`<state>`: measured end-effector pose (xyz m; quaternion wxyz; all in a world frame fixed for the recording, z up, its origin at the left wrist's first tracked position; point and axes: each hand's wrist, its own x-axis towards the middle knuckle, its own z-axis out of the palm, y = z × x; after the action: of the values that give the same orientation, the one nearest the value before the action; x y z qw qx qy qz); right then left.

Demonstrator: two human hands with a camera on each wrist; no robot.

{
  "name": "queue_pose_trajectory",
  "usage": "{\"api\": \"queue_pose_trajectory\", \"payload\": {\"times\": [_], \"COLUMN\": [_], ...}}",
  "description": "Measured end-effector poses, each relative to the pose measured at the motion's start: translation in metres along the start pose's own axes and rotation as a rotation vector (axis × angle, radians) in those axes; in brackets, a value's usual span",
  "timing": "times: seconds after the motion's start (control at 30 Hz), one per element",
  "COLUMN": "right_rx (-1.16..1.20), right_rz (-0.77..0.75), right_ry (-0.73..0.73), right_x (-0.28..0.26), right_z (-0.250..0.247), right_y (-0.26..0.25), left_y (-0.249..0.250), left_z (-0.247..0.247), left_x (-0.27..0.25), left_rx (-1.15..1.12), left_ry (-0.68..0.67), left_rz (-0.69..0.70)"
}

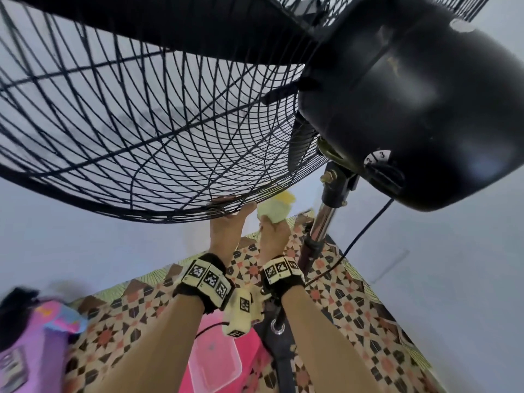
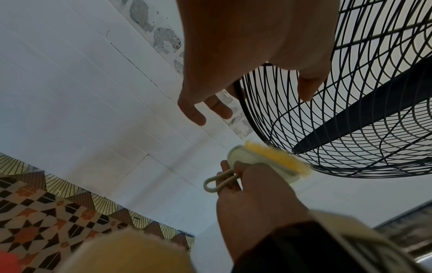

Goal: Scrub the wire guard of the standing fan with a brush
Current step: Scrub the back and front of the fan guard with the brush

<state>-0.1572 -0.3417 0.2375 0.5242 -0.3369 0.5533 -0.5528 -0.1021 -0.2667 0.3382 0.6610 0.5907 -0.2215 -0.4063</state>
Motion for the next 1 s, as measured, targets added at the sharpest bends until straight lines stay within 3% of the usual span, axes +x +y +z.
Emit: {"api": "queue_pose_trajectory", "payload": {"times": [0.07, 0.23, 0.37, 0.6, 0.77, 0.93, 1.0], "right_rx": [-0.011, -0.019, -0.209, -0.168, -0.389, -0.469, -0.580], "right_rz": [-0.029, -0.207, -0.194, -0.344, -0.151, -0.357, -0.468], "right_ry": [0.008, 0.207, 0.039, 0.159, -0.017, 0.068, -0.008], "right_x": [0.000, -0.022, -0.018, -0.031, -0.011, -0.034, -0.054], "right_z": [0.000, -0.016, -0.013, -0.032, -0.024, -0.038, -0.052], "right_y": [-0.006, 0.000, -0.014, -0.008, -0.018, -0.028, -0.033], "left_y": [0.002, 0.003, 0.007, -0.001, -0.004, -0.005, 0.004], "left_z": [0.000, 0.001, 0.003, 0.001, 0.000, -0.004, -0.006], "left_x": [-0.003, -0.003, -0.004, 0.003, 0.004, 0.010, 0.018], "left_rx": [-0.002, -0.023, -0.058, -0.002, 0.074, 0.155, 0.191], "left_ry": [-0.002, 0.011, 0.039, 0.029, 0.014, 0.021, 0.015], "left_rz": [-0.018, -0.076, -0.095, -0.083, -0.102, -0.080, -0.050]}}
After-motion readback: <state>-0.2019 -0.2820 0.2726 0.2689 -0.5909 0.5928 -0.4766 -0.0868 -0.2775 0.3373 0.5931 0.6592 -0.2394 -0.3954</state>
